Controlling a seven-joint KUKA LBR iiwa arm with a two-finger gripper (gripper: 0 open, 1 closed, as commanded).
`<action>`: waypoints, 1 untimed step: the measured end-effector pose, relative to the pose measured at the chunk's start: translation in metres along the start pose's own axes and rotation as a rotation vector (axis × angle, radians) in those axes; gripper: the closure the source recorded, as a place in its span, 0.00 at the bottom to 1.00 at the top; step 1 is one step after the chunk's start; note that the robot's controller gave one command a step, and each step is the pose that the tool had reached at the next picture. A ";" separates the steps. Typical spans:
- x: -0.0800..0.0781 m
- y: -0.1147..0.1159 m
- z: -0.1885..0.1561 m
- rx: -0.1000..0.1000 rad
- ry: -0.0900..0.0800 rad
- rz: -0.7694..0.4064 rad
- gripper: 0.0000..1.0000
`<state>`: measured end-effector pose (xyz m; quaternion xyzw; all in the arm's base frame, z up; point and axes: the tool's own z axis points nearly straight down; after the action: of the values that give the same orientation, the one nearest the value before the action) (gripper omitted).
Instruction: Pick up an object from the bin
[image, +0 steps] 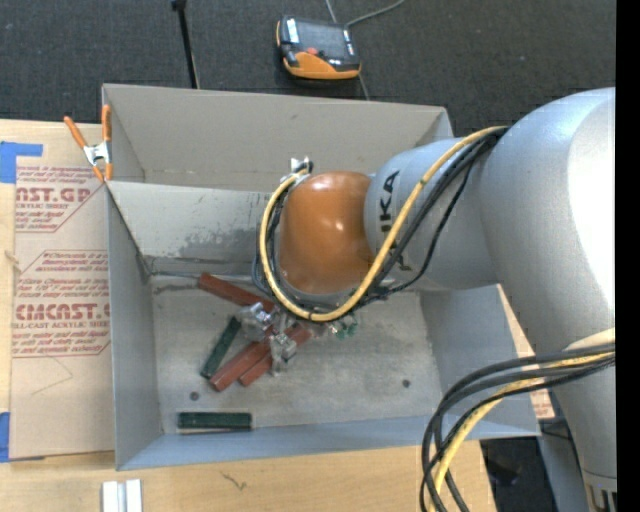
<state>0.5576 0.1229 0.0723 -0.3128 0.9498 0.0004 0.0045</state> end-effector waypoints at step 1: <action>0.000 0.000 0.000 0.000 0.000 0.000 1.00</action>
Offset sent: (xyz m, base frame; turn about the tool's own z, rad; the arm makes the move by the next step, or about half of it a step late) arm 0.0000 0.0000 0.0430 0.0000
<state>0.5576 0.1229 0.0723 -0.3128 0.9498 0.0004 0.0045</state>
